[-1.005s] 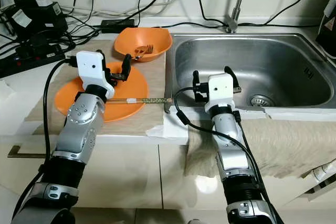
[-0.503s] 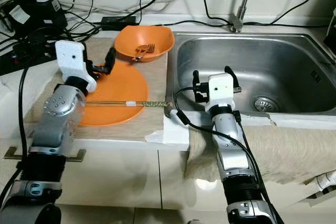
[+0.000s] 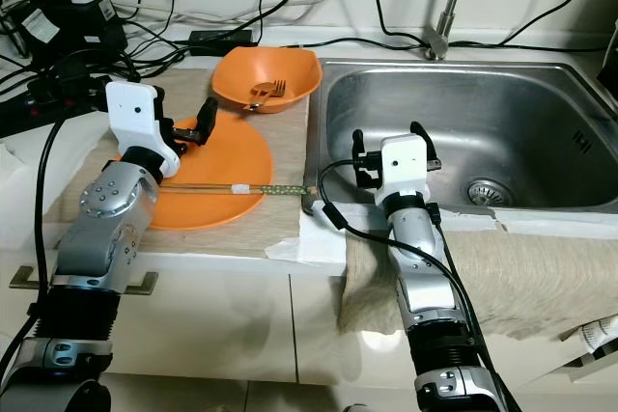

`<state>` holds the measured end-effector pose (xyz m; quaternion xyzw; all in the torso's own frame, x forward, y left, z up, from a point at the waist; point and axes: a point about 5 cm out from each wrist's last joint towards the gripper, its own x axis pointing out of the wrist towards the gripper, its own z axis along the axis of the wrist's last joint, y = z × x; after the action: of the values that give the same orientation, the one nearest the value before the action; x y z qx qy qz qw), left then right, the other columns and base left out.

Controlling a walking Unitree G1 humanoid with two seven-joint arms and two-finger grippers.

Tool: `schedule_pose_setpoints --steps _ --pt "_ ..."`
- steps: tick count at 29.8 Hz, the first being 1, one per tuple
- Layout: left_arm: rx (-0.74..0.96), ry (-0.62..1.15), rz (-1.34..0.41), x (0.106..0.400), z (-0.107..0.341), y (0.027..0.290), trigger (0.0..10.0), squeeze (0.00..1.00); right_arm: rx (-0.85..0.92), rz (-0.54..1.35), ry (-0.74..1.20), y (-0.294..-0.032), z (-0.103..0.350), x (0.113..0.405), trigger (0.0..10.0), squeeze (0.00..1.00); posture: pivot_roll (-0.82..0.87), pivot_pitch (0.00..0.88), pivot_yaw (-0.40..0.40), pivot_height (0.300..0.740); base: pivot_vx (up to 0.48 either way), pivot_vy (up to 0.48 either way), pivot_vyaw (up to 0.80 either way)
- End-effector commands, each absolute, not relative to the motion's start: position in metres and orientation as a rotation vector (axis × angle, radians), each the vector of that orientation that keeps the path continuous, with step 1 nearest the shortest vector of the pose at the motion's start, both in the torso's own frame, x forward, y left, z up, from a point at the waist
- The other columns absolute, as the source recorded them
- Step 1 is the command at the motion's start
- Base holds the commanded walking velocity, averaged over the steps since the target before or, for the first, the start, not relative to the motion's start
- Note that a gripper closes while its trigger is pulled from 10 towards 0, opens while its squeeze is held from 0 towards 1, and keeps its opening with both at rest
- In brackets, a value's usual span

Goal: Kitchen organization

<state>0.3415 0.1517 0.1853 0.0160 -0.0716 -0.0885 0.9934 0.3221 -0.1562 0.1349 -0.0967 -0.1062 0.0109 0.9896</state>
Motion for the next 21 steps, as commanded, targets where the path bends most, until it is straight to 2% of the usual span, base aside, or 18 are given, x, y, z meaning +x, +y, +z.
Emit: schedule_pose_setpoints --steps 1,21 --pt "0.033 -0.156 -0.186 0.341 0.191 0.151 10.0 0.00 -0.188 0.029 -0.162 -0.156 0.123 0.321 10.0 0.00 0.03 0.000 0.052 0.736 0.000 0.000 0.00" --pt "0.014 -0.141 -0.154 0.340 0.198 0.169 10.0 0.00 -0.183 0.036 -0.145 -0.154 0.121 0.324 10.0 0.00 0.05 0.000 0.041 0.736 0.000 0.000 0.00"
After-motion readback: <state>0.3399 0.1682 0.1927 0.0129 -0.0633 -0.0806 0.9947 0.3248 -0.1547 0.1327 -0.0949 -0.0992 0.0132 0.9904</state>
